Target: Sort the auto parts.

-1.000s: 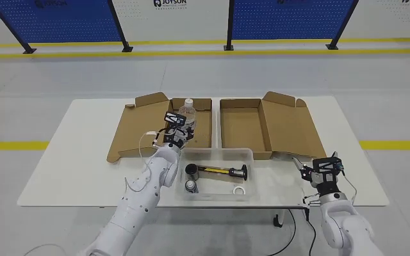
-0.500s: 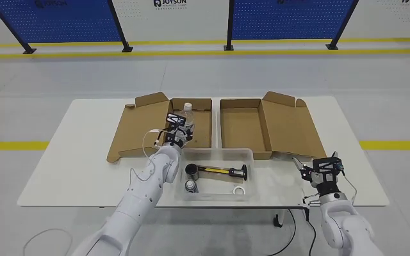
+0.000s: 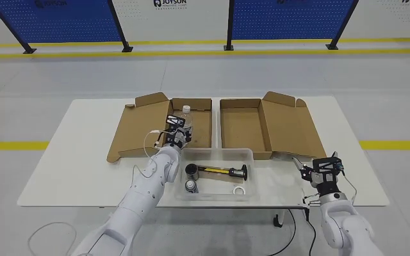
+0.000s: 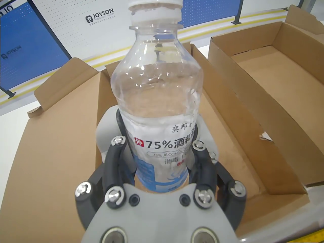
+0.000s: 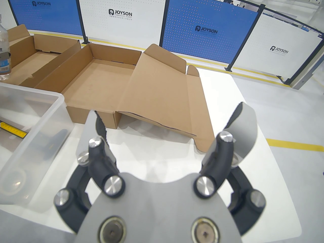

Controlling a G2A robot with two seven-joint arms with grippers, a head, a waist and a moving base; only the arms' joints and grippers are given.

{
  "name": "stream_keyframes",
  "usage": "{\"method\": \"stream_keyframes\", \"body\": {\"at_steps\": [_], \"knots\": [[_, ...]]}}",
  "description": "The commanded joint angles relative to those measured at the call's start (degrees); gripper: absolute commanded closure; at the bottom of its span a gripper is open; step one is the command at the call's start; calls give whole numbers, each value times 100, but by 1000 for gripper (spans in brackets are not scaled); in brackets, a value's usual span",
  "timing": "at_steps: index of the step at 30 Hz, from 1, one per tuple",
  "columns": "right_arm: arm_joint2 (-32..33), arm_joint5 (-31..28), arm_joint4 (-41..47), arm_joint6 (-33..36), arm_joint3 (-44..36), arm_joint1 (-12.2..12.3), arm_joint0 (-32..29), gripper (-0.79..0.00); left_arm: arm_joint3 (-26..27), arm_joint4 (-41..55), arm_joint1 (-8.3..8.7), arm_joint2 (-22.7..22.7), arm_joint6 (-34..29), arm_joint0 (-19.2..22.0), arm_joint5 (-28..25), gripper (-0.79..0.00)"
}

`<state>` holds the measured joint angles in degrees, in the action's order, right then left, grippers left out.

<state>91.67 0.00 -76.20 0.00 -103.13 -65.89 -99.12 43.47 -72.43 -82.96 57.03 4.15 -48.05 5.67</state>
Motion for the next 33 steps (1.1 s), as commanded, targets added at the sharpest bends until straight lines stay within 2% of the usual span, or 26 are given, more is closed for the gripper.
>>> {"method": "stream_keyframes", "body": {"at_steps": [1, 2, 6, 9, 11, 13, 17, 27, 33], "knots": [[0, 0, 0, 0, 0, 0, 0, -785, -52, -23, -8, 7, 0, 15, 21, -102], [0, 0, 0, 0, 0, 0, 0, -785, -76, -33, -10, 14, 4, 18, 31, -95], [0, 0, 0, 0, 0, 0, 0, -785, -155, -27, -17, 56, 43, 6, 30, -157], [0, 0, 0, 0, 0, 0, 0, -785, -184, -45, -20, 80, 65, -13, 51, -314], [0, 0, 0, 0, 0, 0, 0, -785, -200, -61, -22, 95, 57, -24, 63, -376], [0, 0, 0, 0, 0, 0, 0, -785, -202, -56, -24, 119, 57, -34, 81, -646], [0, 0, 0, 0, 0, 0, 0, -785, -199, -77, -23, 160, 63, -54, 83, -773], [0, 0, 0, 0, 0, 0, 0, -785, -65, -202, 2, 272, 25, -144, 122, -785], [0, 0, 0, 0, 0, 0, 0, -785, 372, -347, 61, 422, 40, -285, 221, -785]]}}
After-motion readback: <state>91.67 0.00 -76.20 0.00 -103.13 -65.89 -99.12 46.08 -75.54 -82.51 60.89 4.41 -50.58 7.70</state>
